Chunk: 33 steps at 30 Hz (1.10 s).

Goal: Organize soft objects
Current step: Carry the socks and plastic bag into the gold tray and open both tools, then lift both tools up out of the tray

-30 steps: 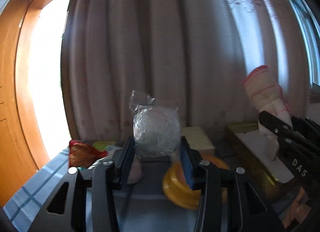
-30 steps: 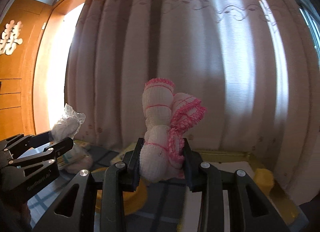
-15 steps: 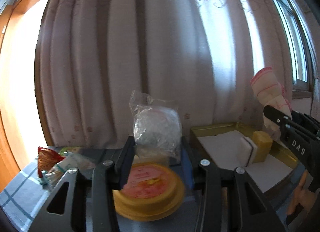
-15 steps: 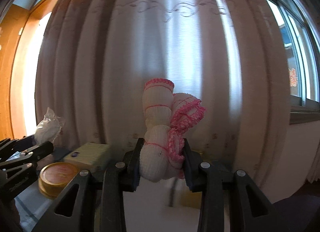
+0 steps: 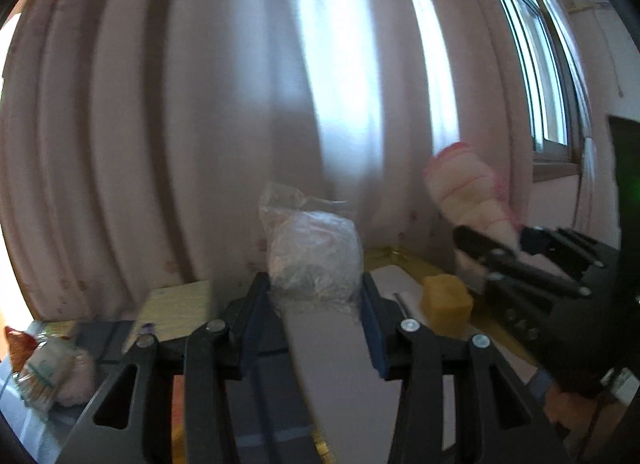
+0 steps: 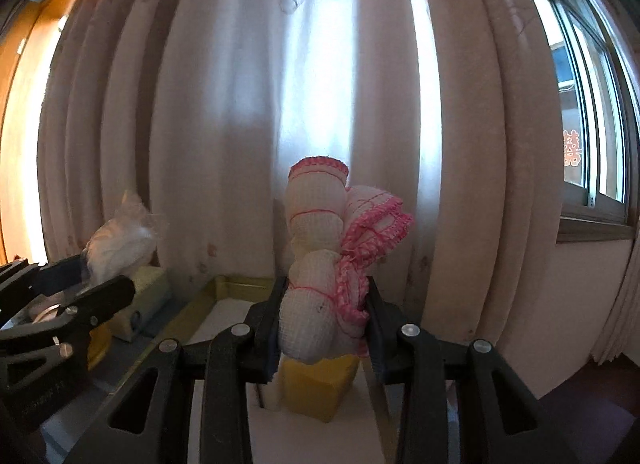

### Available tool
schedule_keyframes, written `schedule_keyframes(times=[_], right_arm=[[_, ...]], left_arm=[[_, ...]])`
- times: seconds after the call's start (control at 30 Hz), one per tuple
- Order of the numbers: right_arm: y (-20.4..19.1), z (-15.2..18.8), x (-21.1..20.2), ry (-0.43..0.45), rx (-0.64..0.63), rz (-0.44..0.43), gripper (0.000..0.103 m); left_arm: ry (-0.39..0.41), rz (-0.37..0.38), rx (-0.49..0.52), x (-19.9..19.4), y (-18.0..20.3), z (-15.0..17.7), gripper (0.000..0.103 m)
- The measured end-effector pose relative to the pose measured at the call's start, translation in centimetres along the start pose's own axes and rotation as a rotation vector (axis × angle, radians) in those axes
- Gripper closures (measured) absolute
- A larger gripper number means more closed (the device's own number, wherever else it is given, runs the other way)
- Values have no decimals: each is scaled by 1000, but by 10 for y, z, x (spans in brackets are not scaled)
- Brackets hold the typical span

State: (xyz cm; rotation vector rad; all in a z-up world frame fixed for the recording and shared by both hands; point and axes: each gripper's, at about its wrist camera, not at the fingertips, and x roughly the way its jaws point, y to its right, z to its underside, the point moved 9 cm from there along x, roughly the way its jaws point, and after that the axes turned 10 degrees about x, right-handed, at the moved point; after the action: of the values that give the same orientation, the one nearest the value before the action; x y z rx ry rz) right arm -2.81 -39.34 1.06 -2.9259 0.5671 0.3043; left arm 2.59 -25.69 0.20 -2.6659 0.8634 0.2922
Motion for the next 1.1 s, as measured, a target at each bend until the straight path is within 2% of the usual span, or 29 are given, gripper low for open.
schedule_keyframes(times=[0.2,0.53,0.63,0.67,0.7,0.73,0.77,0.8,0.87,0.97,1.1], right_arm=[[8,5,26,-123,41,-17,65],[2,12,49,-292,84,-86,64],[-3,14,51,-317,79,-111,51],[-5,12,49,-308,77,-120,40],[-5,10,46,-293,78,-128,28],[-4,9,46,-275,83,-135,22],[-4,5,40,-244,93,-147,15],[-5,3,37,-216,100,-155,14],[-3,-5,24,-137,107,-149,14],[-2,-15,7,-29,122,-120,13],[-3,-19,-10,73,142,-71,9]], left_arm=[[-89,37,-14,27,16,4,60],[-171,33,-38,38,19,21,60],[-177,27,-43,38,19,22,54],[-171,23,-38,36,20,21,51],[-165,19,-29,35,20,18,38],[-151,3,-12,31,21,16,28],[-130,-17,4,26,21,12,9],[-102,-35,16,20,20,9,0],[-39,-65,42,8,18,2,0],[10,-109,74,-5,15,-2,0],[3,-130,46,-5,3,3,0]])
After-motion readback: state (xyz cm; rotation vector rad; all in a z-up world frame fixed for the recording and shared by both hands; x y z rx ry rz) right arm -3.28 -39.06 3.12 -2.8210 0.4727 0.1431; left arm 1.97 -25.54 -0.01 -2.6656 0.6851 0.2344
